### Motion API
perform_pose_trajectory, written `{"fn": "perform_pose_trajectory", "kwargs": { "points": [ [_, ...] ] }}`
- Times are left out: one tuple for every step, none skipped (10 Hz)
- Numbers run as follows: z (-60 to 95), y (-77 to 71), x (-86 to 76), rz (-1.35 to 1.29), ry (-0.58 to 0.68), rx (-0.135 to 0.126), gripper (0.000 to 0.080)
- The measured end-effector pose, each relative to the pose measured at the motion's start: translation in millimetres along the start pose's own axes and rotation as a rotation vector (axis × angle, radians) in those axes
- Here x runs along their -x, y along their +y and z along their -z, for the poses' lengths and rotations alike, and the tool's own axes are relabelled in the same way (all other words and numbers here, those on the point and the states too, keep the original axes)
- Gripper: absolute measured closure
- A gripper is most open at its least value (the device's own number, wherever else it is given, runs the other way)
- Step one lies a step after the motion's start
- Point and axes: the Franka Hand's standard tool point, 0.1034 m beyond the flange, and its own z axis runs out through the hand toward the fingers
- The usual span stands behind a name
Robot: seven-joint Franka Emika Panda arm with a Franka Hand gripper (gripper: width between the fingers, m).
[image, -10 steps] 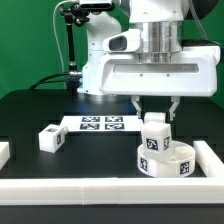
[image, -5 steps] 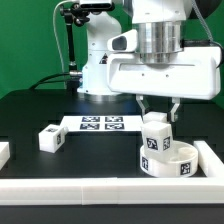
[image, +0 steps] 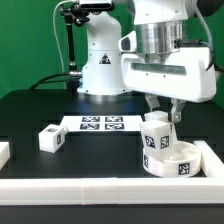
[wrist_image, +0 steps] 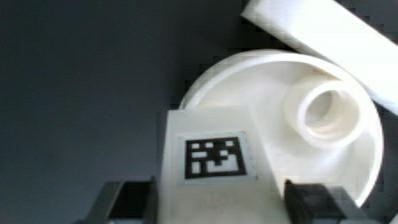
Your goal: Assemble stool
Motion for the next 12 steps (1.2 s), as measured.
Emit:
{"fn": "perform_pose_trajectory", "kwargs": {
  "points": [
    [0.1,-0.5,0.7,-0.040,-0.005,-0.004,0.0458],
    [0.0,-1.0,1.5,-0.122,-0.014,-0.010,0.0458],
    [0.3,-1.7,1.3,-0.196,-0.023,-0.019,0.0458],
    [0.3,-2.0,1.8,-0.287,-0.033,-0.024,0.0458],
    [0.2,-2.4,2.1,-0.373,-0.045,-0.030,0.0458],
    [0.3,-3.6,1.5,-0.424,-0.048,-0.041,0.0458],
    [0.1,-4.3,3.3,-0.525,-0.056,-0.042,0.0458],
    [0.1,-4.7,4.0,-0.573,-0.060,-0.041,0.0458],
    [-0.1,-4.9,4.8,-0.629,-0.065,-0.039,0.0458],
    [-0.2,-5.2,5.8,-0.669,-0.070,-0.037,0.0458],
    [-0.1,-5.4,6.0,-0.669,-0.070,-0.037,0.0458],
    [-0.1,-5.4,6.0,-0.665,-0.069,-0.038,0.0458]
  ]
}}
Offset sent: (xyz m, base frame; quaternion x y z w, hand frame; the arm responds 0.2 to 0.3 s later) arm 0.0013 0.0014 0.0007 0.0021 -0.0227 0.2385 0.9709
